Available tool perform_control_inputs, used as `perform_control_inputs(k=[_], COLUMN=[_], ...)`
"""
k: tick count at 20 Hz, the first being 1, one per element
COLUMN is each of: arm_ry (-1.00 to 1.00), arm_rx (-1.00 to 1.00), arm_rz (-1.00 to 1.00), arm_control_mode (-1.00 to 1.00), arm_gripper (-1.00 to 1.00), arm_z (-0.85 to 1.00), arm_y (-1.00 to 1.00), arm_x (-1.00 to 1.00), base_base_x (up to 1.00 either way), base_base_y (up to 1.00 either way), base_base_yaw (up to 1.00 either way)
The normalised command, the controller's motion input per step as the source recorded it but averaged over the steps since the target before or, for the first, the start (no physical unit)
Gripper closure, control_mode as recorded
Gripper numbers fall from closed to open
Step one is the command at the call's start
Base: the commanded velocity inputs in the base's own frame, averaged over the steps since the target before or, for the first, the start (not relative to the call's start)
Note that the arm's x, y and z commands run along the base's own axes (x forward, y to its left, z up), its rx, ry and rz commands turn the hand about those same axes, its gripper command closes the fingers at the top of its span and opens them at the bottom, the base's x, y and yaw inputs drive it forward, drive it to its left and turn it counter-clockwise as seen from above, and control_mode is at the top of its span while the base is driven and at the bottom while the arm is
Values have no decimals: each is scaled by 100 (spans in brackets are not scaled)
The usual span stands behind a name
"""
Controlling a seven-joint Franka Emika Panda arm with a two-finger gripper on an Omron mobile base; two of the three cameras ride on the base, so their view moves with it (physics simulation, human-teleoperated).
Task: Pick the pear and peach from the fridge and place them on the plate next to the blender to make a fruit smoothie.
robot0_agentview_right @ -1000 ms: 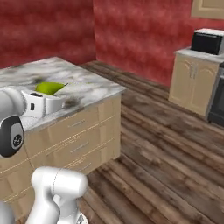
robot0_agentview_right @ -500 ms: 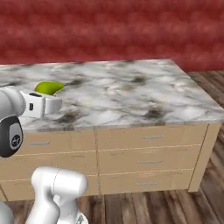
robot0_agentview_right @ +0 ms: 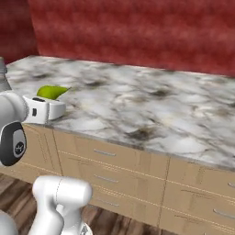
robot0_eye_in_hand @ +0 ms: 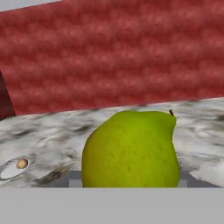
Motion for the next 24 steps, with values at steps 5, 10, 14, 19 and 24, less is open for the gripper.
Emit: perform_control_inputs(k=[5, 10, 14, 19, 24], arm_ry=[0, 0, 0, 0, 0], arm_rx=[0, 0, 0, 0, 0], arm_rz=[0, 0, 0, 0, 0], arm_control_mode=[100, 100, 100, 100, 100], arm_gripper=[100, 100, 100, 100, 100], arm_z=[0, 0, 0, 0, 0], arm_y=[0, 0, 0, 0, 0], arm_x=[0, 0, 0, 0, 0], base_base_x=[52, 73, 63, 29, 20], base_base_y=[100, 99, 86, 52, 17], base_base_yaw=[21, 7, 0, -21, -35])
